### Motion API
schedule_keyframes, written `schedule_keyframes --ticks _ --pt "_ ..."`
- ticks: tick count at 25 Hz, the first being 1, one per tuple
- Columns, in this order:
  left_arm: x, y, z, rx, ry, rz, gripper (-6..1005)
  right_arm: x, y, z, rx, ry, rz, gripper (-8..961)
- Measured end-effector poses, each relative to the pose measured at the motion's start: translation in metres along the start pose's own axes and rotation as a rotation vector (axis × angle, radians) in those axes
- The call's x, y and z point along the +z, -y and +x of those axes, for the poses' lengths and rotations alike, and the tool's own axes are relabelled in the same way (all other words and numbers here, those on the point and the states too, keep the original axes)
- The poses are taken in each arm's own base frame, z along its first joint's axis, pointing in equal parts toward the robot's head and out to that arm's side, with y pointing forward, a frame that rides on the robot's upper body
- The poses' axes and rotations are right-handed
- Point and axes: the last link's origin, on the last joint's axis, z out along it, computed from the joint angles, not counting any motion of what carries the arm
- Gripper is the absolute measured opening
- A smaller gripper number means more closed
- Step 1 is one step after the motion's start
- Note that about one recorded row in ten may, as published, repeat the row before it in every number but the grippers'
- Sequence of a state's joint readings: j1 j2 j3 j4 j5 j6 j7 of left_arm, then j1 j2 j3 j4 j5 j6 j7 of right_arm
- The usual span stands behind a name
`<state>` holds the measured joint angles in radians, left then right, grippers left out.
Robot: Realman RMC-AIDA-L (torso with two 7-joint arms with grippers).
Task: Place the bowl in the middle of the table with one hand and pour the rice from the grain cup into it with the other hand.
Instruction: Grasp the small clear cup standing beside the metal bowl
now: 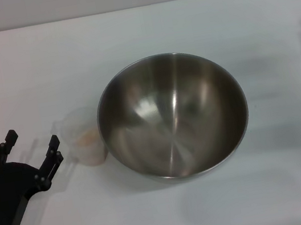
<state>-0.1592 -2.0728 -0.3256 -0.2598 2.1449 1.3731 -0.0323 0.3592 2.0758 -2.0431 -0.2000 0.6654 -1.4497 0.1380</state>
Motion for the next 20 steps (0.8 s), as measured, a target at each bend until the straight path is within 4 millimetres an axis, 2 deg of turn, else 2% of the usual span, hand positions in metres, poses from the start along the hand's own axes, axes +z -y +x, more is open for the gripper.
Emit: schedule_keyframes --ticks 20 --pt "0.021 0.004 -0.005 0.031 0.059 -0.021 776 -0.004 -0.001 0.001 0.003 -0.005 -0.001 383"
